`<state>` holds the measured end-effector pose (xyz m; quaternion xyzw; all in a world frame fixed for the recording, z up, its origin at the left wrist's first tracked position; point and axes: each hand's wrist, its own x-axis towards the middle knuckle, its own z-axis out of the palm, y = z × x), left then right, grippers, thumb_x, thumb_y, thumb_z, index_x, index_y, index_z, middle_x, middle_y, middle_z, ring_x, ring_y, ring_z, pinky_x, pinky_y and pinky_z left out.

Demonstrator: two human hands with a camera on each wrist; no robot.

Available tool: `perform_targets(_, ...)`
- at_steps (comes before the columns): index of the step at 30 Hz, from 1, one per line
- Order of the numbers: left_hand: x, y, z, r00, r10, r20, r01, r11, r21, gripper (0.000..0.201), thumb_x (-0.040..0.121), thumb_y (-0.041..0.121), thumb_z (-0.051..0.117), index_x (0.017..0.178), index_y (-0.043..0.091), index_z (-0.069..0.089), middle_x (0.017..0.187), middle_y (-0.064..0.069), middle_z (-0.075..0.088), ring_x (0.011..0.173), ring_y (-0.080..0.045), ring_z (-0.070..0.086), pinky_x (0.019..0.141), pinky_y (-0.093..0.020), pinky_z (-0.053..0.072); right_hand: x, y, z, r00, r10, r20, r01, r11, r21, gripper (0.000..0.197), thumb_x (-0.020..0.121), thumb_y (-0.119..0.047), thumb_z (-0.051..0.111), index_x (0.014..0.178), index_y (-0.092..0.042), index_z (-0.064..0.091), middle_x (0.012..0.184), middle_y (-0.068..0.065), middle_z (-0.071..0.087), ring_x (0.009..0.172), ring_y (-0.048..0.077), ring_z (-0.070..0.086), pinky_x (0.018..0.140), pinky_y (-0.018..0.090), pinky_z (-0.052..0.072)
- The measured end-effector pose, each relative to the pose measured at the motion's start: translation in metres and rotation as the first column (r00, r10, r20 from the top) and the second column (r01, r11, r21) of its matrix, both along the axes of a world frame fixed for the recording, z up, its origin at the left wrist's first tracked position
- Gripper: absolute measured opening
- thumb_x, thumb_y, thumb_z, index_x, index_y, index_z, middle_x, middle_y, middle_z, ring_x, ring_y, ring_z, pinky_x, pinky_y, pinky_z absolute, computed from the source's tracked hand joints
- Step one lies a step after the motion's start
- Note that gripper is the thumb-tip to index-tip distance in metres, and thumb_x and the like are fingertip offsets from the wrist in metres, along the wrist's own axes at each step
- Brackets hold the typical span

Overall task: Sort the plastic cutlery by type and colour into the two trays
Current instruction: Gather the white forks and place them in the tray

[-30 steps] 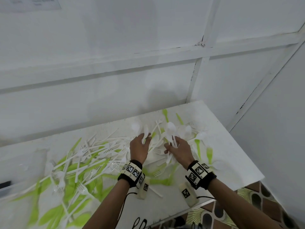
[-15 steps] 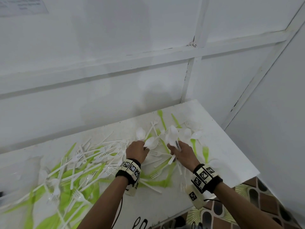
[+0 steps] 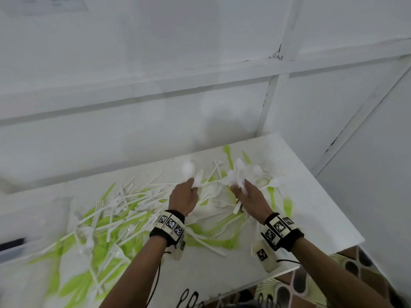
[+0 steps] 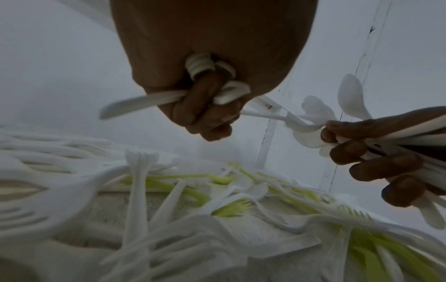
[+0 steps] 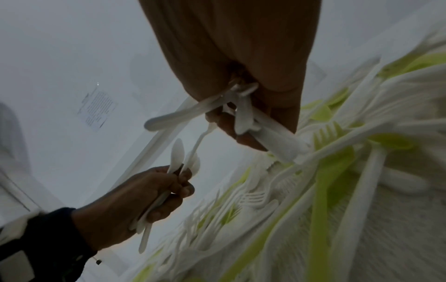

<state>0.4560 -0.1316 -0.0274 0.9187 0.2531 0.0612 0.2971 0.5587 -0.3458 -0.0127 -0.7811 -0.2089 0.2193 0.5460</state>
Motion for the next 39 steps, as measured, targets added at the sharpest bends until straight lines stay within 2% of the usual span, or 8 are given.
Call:
perform_targets(9,-0.017,-0.001,-0.011,0.999,0.034,0.042,-0.031,0.996,-0.085,0.021,0.099,0.009,0.047,0.113,0.003,0.061,0.096,-0.018,0.070,0.089,-0.035,0.064,0.079,-0.045,0.052,-0.009,0.035,0.004,0.956,-0.155,-0.249,0.215,0.947,0.238,0.034,0.092,-0.040,0.074,0.087,-0.009,0.059,0.063,0.004,0.058,0.053,0.020,0.051,0.050,0.034,0.048)
perform_targets(18,-0.020,-0.009,-0.002,0.979,-0.183,-0.085,0.191,0.978,0.087,0.012,0.084,0.029,0.058,0.084,0.021,0.049,0.071,0.003,0.054,0.074,-0.028,0.055,0.061,-0.033,0.040,-0.003,0.052,0.004,0.982,-0.159,-0.105,0.163,0.986,0.035,0.022,0.092,-0.025,0.074,0.080,-0.009,0.064,0.064,0.001,0.066,0.049,0.012,0.059,0.047,0.025,0.047)
perform_targets(21,-0.018,-0.013,0.002,0.976,-0.211,-0.051,0.217,0.965,0.146,0.018,0.087,0.036,0.060,0.088,0.019,0.054,0.075,0.003,0.060,0.077,-0.026,0.058,0.069,-0.036,0.049,-0.009,0.062,0.005,0.994,-0.001,-0.105,0.002,1.000,0.005,0.023,0.091,-0.029,0.074,0.080,-0.012,0.065,0.063,0.001,0.067,0.049,0.015,0.059,0.052,0.029,0.049)
perform_targets(25,-0.021,0.007,0.001,0.989,-0.141,0.037,0.140,0.990,0.035,0.020,0.098,0.031,0.052,0.096,0.016,0.065,0.085,-0.002,0.066,0.083,-0.025,0.062,0.067,-0.033,0.041,-0.004,0.070,0.006,0.986,-0.125,-0.110,0.131,0.990,0.055,0.036,0.090,-0.043,0.074,0.074,-0.014,0.060,0.062,-0.002,0.064,0.051,0.014,0.058,0.056,0.032,0.051)
perform_targets(29,-0.038,0.030,-0.011,0.975,-0.049,0.218,0.085,0.984,-0.160,0.026,0.099,0.028,0.047,0.104,0.016,0.069,0.074,0.001,0.066,0.062,-0.016,0.062,0.065,-0.034,0.052,0.003,0.081,-0.011,0.956,0.094,0.276,-0.013,0.959,-0.282,0.028,0.090,-0.037,0.074,0.073,-0.028,0.053,0.072,-0.007,0.060,0.074,0.020,0.058,0.071,0.031,0.042)
perform_targets(30,-0.043,0.033,-0.015,0.964,-0.010,0.266,0.062,0.980,-0.191,0.024,0.099,0.026,0.049,0.103,0.013,0.069,0.071,-0.001,0.066,0.056,-0.014,0.059,0.061,-0.034,0.051,0.002,0.086,-0.015,0.931,0.208,0.298,-0.086,0.922,-0.377,0.013,0.092,-0.035,0.072,0.088,-0.027,0.063,0.089,-0.002,0.068,0.091,0.026,0.060,0.080,0.034,0.042)
perform_targets(33,-0.053,0.039,-0.022,0.937,0.089,0.337,-0.019,0.978,-0.206,0.034,0.097,0.036,0.051,0.105,0.009,0.069,0.070,-0.005,0.064,0.054,-0.011,0.050,0.056,-0.036,0.048,-0.003,0.099,-0.031,0.887,0.396,0.239,-0.170,0.758,-0.629,0.052,0.097,-0.037,0.064,0.143,-0.015,0.054,0.140,0.011,0.060,0.130,0.033,0.050,0.105,0.036,0.038)
perform_targets(39,-0.067,0.038,-0.032,0.961,0.091,0.263,-0.037,0.978,-0.204,0.038,0.091,0.046,0.054,0.084,0.011,0.067,0.069,-0.005,0.066,0.053,-0.020,0.056,0.053,-0.042,0.049,-0.016,0.113,-0.046,0.892,0.374,0.254,-0.117,0.734,-0.668,0.038,0.092,-0.039,0.064,0.119,-0.011,0.062,0.116,0.016,0.064,0.112,0.036,0.059,0.088,0.037,0.047)
